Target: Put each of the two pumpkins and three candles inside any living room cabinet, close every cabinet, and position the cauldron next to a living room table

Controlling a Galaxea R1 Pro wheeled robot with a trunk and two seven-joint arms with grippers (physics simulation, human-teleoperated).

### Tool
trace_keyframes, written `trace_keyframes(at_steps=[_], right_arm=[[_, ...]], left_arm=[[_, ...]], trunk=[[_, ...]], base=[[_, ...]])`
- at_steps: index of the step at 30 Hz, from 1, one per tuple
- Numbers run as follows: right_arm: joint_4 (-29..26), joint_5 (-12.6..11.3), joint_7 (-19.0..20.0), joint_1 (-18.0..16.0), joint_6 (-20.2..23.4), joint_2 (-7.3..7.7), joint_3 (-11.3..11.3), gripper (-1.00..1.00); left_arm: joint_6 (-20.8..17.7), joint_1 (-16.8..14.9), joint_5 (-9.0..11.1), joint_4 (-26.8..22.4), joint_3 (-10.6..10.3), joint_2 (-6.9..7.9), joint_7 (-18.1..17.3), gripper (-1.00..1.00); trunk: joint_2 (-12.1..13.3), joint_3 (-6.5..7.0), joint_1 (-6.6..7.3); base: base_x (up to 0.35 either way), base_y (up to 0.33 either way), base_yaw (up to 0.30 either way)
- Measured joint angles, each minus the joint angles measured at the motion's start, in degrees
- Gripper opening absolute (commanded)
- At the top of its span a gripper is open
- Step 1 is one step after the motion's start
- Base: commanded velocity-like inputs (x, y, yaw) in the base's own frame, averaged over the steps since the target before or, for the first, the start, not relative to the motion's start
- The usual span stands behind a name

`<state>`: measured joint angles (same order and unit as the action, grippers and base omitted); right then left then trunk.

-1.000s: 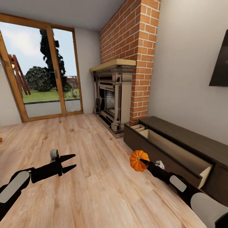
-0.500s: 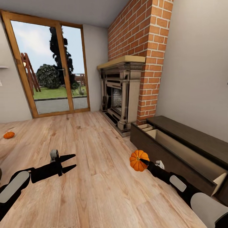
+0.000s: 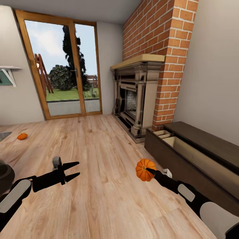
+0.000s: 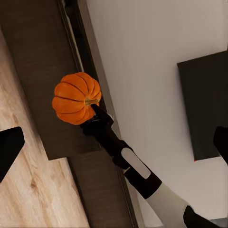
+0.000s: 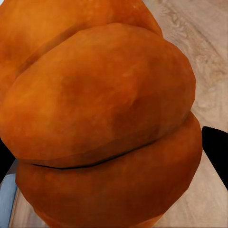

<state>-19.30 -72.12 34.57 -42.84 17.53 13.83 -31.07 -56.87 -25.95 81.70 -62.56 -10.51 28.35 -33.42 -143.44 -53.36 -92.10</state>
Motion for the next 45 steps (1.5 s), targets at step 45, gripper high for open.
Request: trace_keyframes(at_steps=[45], right_arm=[[-0.06,0.14,0.49,0.00,-0.50,0.00,-0.15,-1.00]], left_arm=[[0.00,0.02,-0.02,0.01,0.00,0.00,0.02,1.00]], trunk=[[0.00,-0.02,0.01]], base=[[0.325,0.051,0.155]])
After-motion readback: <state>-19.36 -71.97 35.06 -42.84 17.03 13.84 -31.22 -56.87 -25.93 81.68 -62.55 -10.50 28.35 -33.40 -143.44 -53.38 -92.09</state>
